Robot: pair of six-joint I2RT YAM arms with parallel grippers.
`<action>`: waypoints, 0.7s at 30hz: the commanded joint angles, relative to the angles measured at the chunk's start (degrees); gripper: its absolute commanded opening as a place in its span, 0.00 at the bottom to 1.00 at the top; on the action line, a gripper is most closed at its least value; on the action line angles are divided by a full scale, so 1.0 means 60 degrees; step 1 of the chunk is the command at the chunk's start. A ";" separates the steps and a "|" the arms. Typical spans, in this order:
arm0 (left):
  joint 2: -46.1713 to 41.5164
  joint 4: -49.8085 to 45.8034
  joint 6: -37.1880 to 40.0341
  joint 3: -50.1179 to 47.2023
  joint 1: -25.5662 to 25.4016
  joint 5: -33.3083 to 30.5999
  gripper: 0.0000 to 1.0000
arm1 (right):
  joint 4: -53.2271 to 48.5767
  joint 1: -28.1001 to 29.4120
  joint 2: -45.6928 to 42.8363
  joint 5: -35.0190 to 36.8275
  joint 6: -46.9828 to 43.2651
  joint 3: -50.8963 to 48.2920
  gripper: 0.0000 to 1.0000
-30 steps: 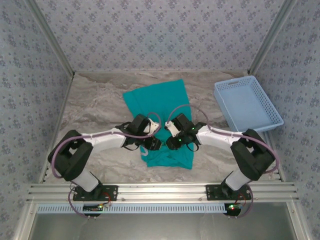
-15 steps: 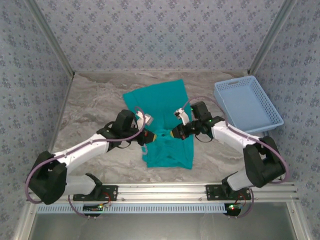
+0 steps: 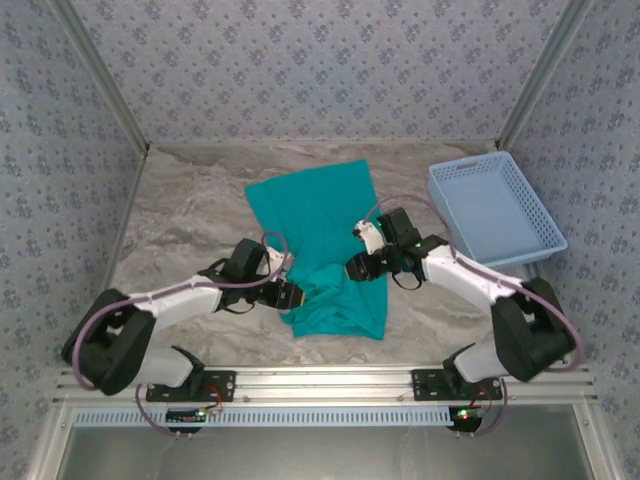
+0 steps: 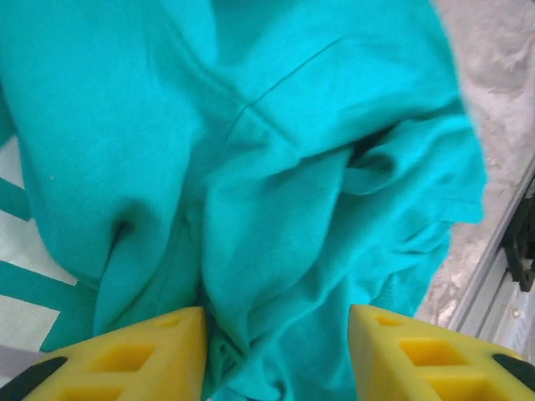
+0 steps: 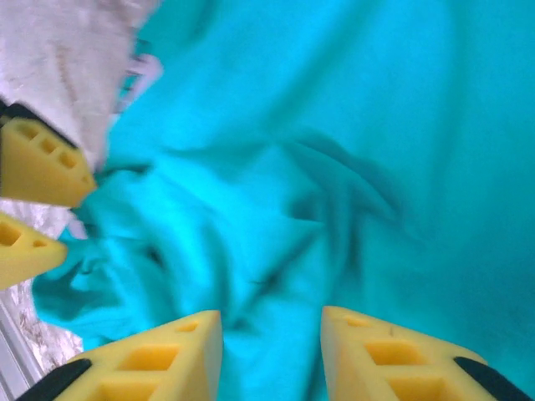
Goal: Fold the inside-out t-shirt
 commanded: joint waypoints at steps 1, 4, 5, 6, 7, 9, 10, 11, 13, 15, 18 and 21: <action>-0.0640 -0.0450 0.0257 0.0588 -0.0003 -0.0368 0.50 | -0.0301 0.0845 -0.0219 0.0916 -0.0790 0.0422 0.40; -0.0253 -0.0260 0.0615 0.0633 -0.0012 -0.0596 0.50 | 0.0500 0.1525 0.0083 0.0767 -0.0870 0.0264 0.42; 0.0045 -0.0287 0.0776 0.0729 -0.0020 -0.0622 0.49 | 0.0747 0.1729 0.0244 0.0770 -0.0936 0.0226 0.43; 0.0324 -0.0392 0.0862 0.0883 -0.0045 -0.0639 0.48 | 0.1011 0.1965 0.0383 0.0856 -0.1022 0.0168 0.44; 0.0596 -0.0498 0.0946 0.1051 -0.0065 -0.0633 0.48 | 0.1380 0.2210 0.0496 0.0927 -0.1177 0.0038 0.45; 0.0933 -0.0397 0.0949 0.1205 -0.0187 -0.0626 0.48 | 0.1893 0.2482 0.0823 0.1230 -0.1245 -0.0087 0.45; 0.1046 -0.0224 0.0917 0.1215 -0.0275 -0.0605 0.47 | 0.1984 0.2543 0.1053 0.1313 -0.1243 -0.0049 0.44; 0.1149 -0.0077 0.0885 0.1214 -0.0365 -0.0636 0.47 | 0.1995 0.2606 0.1303 0.1500 -0.1239 0.0046 0.44; 0.1444 0.0098 0.0747 0.1287 -0.0472 -0.0745 0.46 | 0.2044 0.2817 0.1776 0.1714 -0.1426 0.0148 0.42; 0.1778 0.0097 0.0715 0.1392 -0.0505 -0.0683 0.42 | 0.2367 0.3026 0.2056 0.2178 -0.1506 0.0121 0.28; 0.1946 0.0037 0.0656 0.1543 -0.0481 -0.0566 0.12 | 0.2974 0.2956 0.1651 0.2164 -0.1258 -0.0201 0.06; 0.1332 -0.0155 0.0459 0.1529 -0.0329 -0.0477 0.00 | 0.3472 0.2552 0.0403 0.0986 -0.1046 -0.0772 0.00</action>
